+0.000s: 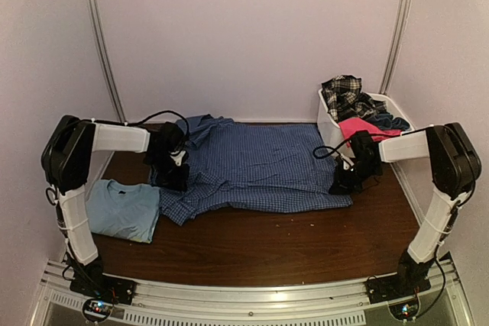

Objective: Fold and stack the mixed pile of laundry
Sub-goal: Fold the flattened shirt at the center of the board.

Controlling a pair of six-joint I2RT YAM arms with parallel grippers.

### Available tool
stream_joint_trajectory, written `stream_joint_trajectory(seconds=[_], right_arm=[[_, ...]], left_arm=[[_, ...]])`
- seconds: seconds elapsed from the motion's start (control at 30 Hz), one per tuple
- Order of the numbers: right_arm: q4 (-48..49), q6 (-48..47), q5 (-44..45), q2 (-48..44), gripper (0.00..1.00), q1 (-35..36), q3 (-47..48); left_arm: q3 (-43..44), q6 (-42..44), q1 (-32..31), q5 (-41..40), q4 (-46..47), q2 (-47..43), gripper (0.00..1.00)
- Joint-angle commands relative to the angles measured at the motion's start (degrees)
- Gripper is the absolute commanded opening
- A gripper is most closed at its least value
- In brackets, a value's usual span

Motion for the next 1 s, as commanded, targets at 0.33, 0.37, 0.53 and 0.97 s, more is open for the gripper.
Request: stream_joint_trajectory(seconds=[0.33, 0.37, 0.53, 0.97], right_arm=[[-8.66, 6.03, 6.66, -15.11, 0.00, 4.88, -5.51], [-9.11, 5.49, 7.63, -14.66, 0.00, 4.61, -4.53], [-8.65, 4.37, 8.95, -9.93, 0.00, 3.65, -1.96], [-10.61, 0.92, 10.96, -5.36, 0.20, 2.34, 6.84]], left_arm=[[2.28, 4.06, 1.00, -1.16, -5.93, -13.96, 0.01], [3.82, 4.40, 1.09, -1.01, -6.12, -13.09, 0.01], [11.13, 5.28, 2.74, -1.09, -6.46, -6.71, 0.01], [16.40, 7.06, 3.66, -0.95, -7.32, -0.88, 0.37]])
